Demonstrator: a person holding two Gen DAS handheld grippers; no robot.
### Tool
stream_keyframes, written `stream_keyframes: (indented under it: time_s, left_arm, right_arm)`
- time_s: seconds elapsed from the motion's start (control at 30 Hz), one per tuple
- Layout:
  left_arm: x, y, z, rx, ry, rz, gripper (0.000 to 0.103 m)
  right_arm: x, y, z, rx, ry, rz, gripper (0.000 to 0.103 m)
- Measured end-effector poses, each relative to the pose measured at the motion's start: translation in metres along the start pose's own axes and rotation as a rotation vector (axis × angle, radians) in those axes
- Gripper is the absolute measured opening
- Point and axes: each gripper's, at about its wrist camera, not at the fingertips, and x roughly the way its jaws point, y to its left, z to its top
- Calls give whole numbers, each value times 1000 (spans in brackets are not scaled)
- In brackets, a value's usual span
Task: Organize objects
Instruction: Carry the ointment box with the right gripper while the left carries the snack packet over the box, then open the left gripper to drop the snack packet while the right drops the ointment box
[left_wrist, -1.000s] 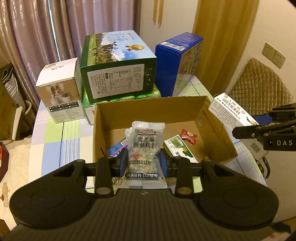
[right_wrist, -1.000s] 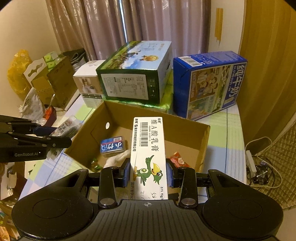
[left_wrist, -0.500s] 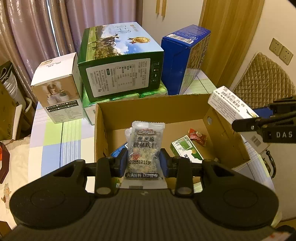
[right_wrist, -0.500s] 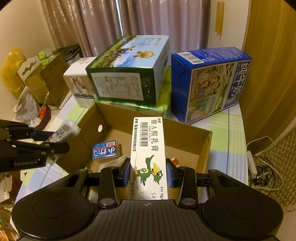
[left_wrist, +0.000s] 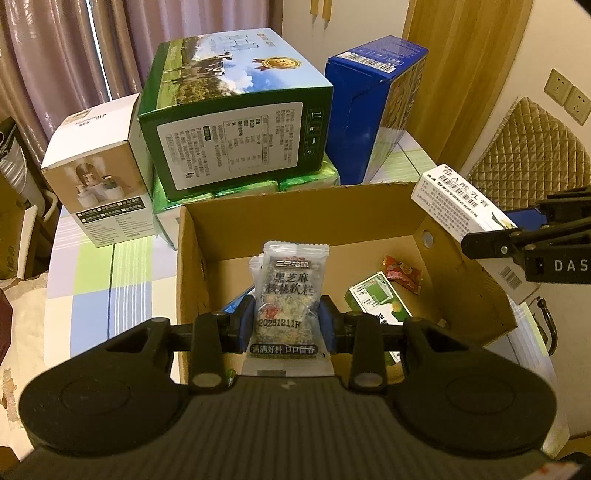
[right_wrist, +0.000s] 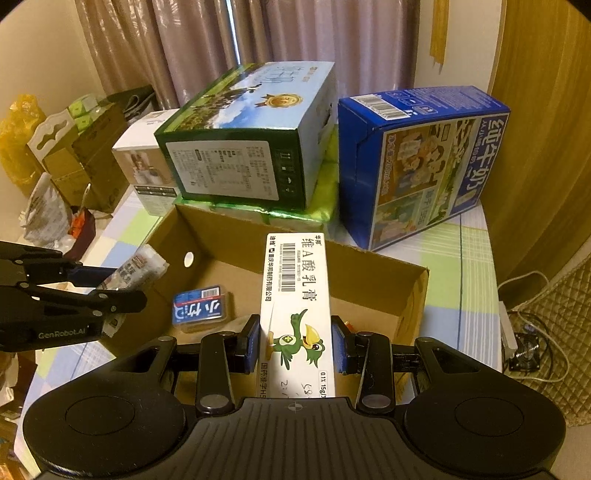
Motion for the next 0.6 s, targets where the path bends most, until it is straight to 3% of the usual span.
stream_keyframes:
  time_s: [0.27,0.37,0.6]
  left_arm:
    - [18,-1,5,-16,-29,-14,32]
    - [22,0,4,-22,-35,-7,42]
    - [25,3,-2,-17,-14,-9,42]
  right_arm:
    - [13,-6,0,12,10,1,35]
    - [18,-7,-3,18,21,8,35]
    - [25,-11,-9,26,35,11,35]
